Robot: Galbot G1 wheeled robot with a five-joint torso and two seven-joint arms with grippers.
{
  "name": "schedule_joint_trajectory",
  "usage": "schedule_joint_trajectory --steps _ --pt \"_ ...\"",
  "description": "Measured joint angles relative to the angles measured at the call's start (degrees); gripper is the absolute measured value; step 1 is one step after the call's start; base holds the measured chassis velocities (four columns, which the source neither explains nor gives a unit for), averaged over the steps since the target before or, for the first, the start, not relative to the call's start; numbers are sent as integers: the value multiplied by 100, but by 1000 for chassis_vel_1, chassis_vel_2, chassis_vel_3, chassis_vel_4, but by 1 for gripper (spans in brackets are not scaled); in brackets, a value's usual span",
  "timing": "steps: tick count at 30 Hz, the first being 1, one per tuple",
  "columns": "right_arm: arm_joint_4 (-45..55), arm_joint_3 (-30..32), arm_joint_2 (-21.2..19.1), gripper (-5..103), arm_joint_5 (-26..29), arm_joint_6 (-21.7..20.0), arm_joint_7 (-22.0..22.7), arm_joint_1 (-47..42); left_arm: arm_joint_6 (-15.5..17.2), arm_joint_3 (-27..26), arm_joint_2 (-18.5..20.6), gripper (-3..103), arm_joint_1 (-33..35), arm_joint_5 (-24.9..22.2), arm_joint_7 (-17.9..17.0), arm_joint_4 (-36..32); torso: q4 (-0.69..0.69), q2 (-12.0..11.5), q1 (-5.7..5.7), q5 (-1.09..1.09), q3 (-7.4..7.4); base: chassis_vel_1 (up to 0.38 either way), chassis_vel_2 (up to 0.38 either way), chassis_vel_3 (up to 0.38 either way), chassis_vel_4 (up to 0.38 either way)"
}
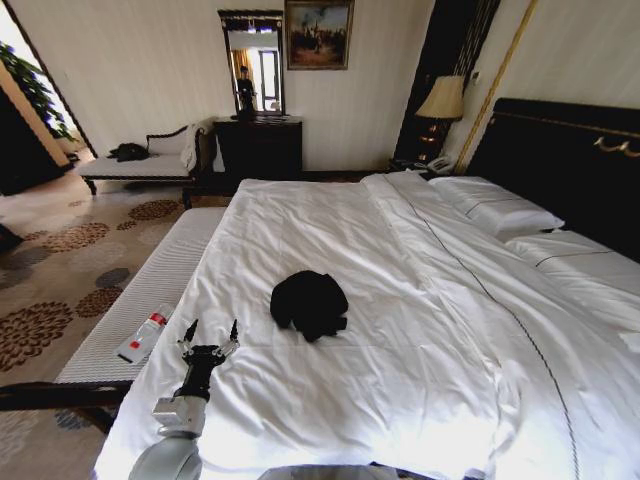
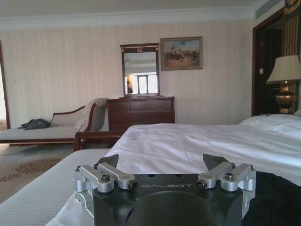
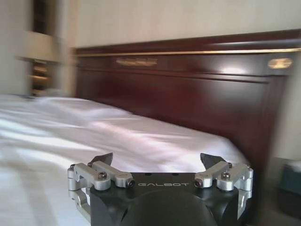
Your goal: Fold the clothes on the bed.
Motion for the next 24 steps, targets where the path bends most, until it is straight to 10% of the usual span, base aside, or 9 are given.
schedule_joint_trajectory --steps 12,24 --pt "794 -998 -1139 100 825 -620 -18 344 451 120 885 100 -1077 -1050 -237 610 -1 0 1 -1 1 0 0 0 0" --pt "1088 -1997 -1034 100 267 -776 164 752 737 1233 1913 100 -3104 -1683 -263 2034 -2 0 1 1 1 0 0 0 0"
